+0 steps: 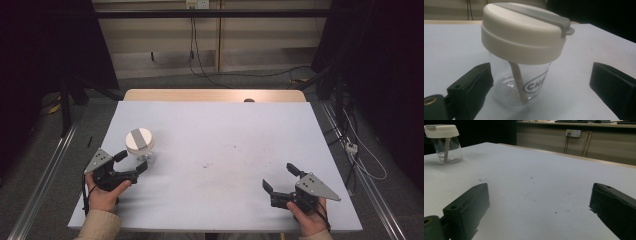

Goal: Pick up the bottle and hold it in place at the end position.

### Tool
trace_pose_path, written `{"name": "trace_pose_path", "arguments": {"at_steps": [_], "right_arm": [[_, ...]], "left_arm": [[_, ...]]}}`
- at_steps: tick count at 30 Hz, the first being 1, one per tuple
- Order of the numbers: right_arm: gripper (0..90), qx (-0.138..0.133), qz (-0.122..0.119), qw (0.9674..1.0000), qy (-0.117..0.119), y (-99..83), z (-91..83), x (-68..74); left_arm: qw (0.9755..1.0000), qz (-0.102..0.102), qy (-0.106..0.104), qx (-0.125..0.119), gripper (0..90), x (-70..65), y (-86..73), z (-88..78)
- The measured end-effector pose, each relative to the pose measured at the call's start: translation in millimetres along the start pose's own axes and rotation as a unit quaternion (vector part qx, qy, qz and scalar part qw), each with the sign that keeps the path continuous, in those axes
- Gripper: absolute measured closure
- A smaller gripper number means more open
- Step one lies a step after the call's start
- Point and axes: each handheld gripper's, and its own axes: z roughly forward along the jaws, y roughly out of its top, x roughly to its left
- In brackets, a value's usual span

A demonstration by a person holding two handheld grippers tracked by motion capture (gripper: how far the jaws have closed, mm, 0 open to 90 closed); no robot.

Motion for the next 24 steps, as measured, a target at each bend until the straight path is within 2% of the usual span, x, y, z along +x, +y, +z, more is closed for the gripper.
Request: {"name": "trace_pose_path", "arguments": {"at_steps": [5, 9, 11, 15, 17, 24], "right_arm": [[2.2, 0.000, 0.003, 1.0000, 0.000, -0.3, -0.4, -0.3], [2.2, 0.000, 0.004, 1.0000, 0.003, -0.4, 0.5, -0.6], [2.2, 0.000, 0.003, 1.0000, 0.003, -0.4, 1.0, -0.5], [2.2, 0.001, 0.003, 1.0000, 0.006, -0.1, 1.5, 0.6], [2.2, 0.001, 0.002, 1.0000, 0.007, 0.0, 1.7, 0.9], [2.4, 0.004, 0.002, 1.0000, 0.008, -0.5, 2.6, 0.5]], "left_arm": [[0.9999, 0.002, 0.006, 0.008, 4.8, 5.0, 3.4, 8.8], [0.9997, 0.005, 0.000, 0.024, 5.8, 7.8, 3.0, 17.1], [0.9994, 0.010, 0.007, 0.033, 6.0, 9.2, 1.6, 20.9], [0.9997, 0.002, 0.013, 0.020, 6.8, 13.5, 2.3, 25.4], [0.9995, 0.010, 0.013, 0.025, 6.8, 15.5, 3.9, 28.2], [0.9994, -0.004, 0.011, 0.033, 9.3, 19.1, 4.1, 40.1]]}}
